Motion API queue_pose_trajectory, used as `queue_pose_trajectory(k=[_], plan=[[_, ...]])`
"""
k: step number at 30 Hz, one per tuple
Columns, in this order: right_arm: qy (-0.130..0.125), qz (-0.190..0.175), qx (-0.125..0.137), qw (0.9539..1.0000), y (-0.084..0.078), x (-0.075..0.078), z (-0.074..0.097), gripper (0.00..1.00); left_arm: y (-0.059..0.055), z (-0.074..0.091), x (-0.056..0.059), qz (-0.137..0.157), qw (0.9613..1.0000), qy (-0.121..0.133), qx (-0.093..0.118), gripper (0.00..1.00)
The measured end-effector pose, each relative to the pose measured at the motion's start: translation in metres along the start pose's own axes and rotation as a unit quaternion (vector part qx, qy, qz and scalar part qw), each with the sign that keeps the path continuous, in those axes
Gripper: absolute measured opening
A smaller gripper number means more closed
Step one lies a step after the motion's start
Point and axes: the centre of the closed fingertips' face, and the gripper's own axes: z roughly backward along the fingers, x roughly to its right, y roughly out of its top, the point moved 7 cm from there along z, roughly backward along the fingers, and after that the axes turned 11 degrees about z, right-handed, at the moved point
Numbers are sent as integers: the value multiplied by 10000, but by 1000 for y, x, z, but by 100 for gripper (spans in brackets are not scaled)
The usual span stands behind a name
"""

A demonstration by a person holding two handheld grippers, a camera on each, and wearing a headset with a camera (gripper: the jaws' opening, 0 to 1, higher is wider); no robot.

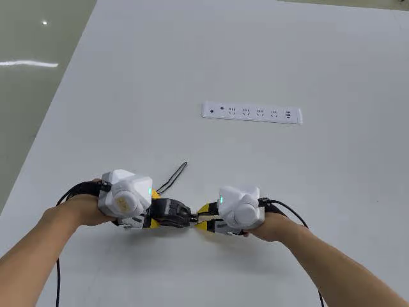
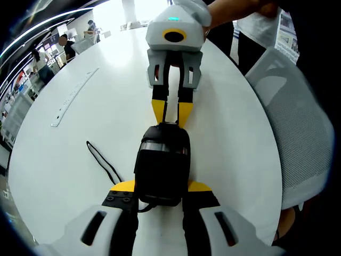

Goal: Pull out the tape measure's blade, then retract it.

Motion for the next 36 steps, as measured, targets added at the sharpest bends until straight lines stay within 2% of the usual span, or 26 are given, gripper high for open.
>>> queue_pose_trajectory(k=[36], plan=[[28, 90, -60, 9999, -6, 0, 10, 11, 0, 0, 0, -18, 10000, -19, -15, 27]])
